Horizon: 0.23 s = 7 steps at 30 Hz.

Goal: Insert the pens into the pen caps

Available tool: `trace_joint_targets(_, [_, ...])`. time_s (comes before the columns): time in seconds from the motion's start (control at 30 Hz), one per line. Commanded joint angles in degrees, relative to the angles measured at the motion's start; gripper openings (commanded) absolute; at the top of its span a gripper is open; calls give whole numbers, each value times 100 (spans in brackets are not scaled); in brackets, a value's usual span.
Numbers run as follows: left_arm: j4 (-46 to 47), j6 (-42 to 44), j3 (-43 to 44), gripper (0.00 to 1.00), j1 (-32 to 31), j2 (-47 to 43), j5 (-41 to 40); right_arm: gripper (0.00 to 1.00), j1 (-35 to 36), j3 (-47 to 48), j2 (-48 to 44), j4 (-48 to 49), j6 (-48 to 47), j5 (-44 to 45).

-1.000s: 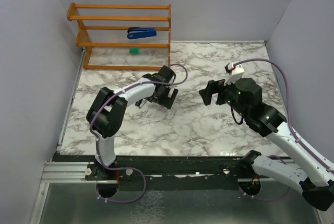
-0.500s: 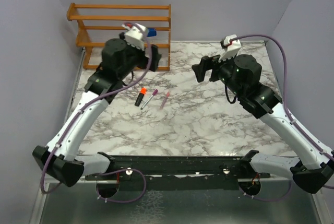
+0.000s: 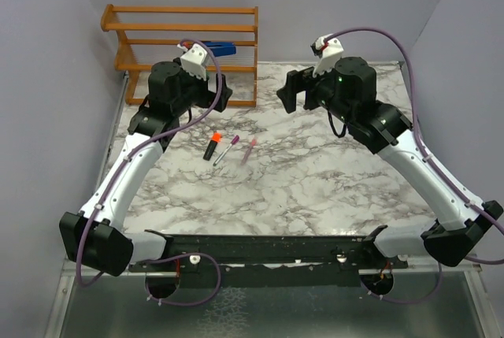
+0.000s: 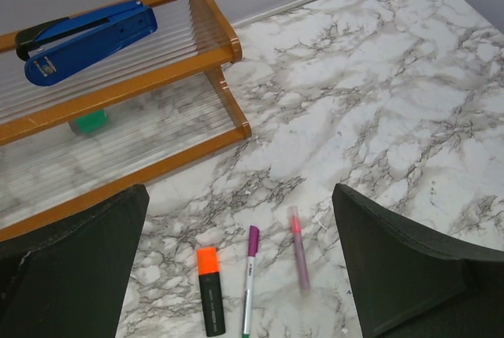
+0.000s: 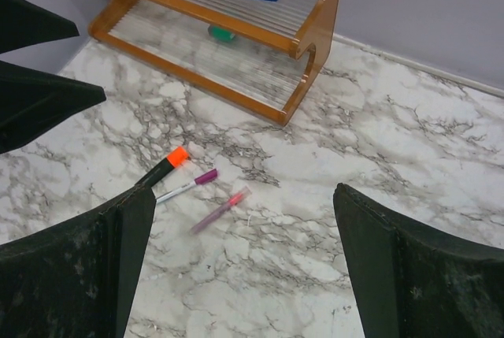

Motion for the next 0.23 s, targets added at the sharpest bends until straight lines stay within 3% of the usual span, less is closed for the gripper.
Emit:
trace_joint_targets(0.0, [293, 24, 88, 99, 77, -18, 319, 100, -22, -126, -142, -49, -117, 74])
trace_joint_targets(0.2, [401, -13, 80, 99, 104, 25, 368, 100, -25, -102, -130, -112, -175, 64])
